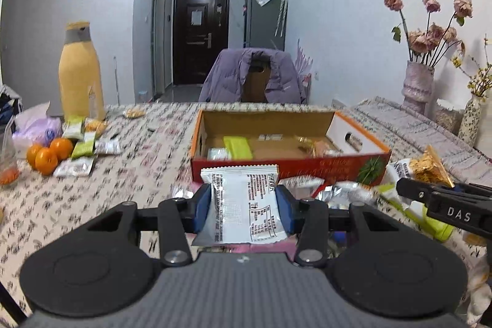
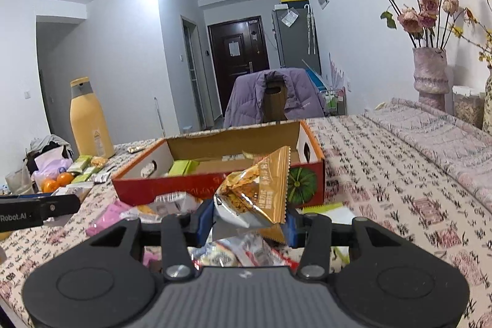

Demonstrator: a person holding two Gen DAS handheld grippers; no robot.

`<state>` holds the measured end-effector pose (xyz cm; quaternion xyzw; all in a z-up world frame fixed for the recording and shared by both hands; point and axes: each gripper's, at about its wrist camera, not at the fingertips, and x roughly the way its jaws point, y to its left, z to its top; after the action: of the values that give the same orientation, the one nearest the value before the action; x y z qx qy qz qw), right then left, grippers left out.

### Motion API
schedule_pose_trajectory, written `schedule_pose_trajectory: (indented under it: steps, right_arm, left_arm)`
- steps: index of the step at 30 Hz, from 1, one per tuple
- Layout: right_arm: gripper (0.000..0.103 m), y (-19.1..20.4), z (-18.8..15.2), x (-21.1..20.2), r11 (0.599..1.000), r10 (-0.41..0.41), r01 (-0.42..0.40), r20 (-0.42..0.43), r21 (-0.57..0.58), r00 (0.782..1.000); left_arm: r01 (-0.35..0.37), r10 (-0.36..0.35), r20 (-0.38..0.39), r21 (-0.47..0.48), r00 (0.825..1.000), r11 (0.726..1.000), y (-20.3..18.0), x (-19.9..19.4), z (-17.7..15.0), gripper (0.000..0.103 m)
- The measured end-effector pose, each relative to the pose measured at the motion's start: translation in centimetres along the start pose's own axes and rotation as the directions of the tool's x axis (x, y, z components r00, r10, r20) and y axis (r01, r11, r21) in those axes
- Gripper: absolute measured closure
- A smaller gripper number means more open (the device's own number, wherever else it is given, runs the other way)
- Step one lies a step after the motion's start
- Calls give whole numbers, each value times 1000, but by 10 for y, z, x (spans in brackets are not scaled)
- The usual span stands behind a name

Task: Organize snacks
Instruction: 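Carry both packets over the cardboard box and open both grippers inside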

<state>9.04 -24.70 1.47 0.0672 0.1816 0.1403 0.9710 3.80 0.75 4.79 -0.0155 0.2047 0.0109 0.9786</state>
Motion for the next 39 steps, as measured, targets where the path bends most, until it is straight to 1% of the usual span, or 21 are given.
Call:
schedule_pose_trajectory:
  steps: [5,8,15,21,27,32,35,39]
  right_arm:
    - [58,-2,19,11,1000,-4,4,29,-3,1000]
    - [58,-4,31,20,1000,-6,6,37,-6,999]
    - [58,-2,54,51,999,-2,4,35,-37,999]
    - [58,-2,74,83,999,-6,7,29,-54,1000]
    - [58,-7,88,124,998,-10,9,-7,-69,1000]
    - [58,-14,91,160,997,-25,21,-47,-79,999]
    - [58,-17,87,178,995,-38,31,-80,-90,996]
    - [58,-21,77,195,993,-61,47,-124,-110,990]
  left_arm:
    - [13,-13,51,3,999,1000,-8,7,21,57]
    - [20,-20,67,1,998,1000,-11,14,32,57]
    - [34,-34,75,-3,997,999,-15,38,50,57]
    - [25,-25,72,-7,997,1000,-14,68,70,57]
    - [16,-15,62,-16,998,1000,-11,102,87,57]
    - [16,-15,37,-30,999,999,-10,139,92,57]
    - [15,-15,5,-40,1000,999,-10,166,90,57]
    - [11,-12,-15,-46,1000,999,-12,191,82,57]
